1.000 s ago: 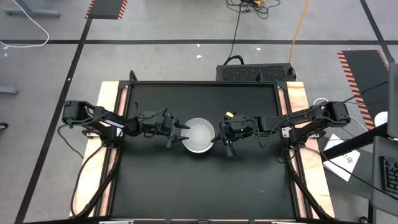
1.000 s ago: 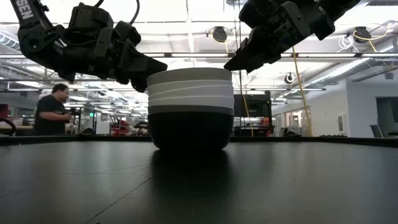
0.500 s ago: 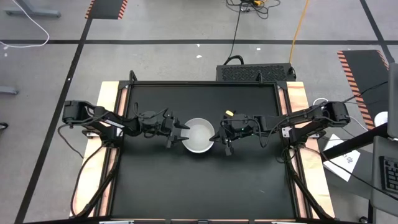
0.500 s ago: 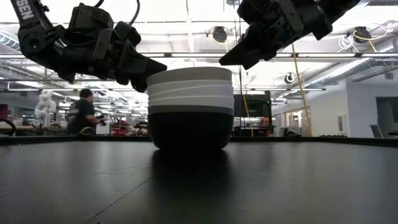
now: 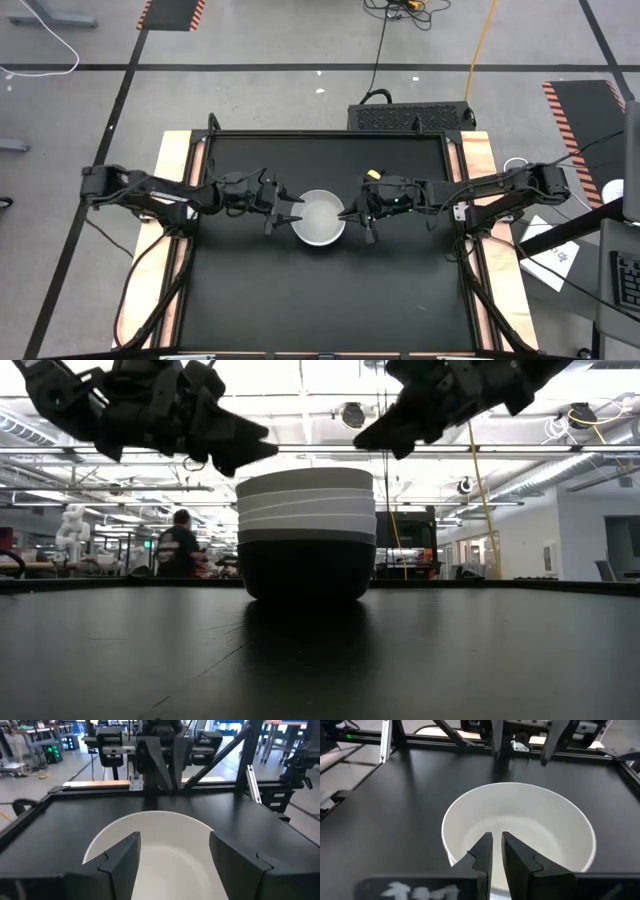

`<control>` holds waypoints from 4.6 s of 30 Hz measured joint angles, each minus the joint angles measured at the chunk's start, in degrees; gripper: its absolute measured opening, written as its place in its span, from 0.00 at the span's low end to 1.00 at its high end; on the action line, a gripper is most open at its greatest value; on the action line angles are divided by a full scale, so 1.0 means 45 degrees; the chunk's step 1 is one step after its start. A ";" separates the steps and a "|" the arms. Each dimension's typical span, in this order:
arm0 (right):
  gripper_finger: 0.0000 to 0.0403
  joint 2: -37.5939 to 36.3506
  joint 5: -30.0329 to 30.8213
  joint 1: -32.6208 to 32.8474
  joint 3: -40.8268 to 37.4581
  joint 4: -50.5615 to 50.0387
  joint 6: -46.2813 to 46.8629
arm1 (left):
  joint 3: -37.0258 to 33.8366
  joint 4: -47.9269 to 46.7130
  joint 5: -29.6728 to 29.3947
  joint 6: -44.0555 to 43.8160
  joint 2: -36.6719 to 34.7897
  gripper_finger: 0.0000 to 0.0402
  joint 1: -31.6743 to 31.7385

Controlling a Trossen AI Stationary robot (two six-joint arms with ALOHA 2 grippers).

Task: Nest bowls inside each other
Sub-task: Return to Home Position

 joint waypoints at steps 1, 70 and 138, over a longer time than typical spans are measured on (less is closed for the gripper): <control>0.08 -0.0171 -0.0005 0.0010 -0.0005 -0.0060 -0.0043 | 0.0036 -0.0380 -0.0023 0.0144 -0.0320 0.59 -0.0014; 0.08 -1.3750 0.1383 0.0021 -1.0057 -0.0287 0.3180 | -0.4898 -0.9741 -0.1320 -0.0880 -1.5095 0.59 -0.0182; 0.08 -1.3836 0.1375 0.0415 -1.0127 -0.0646 0.3092 | -0.4962 -0.9257 -0.0869 -0.0682 -1.3000 0.03 -0.0276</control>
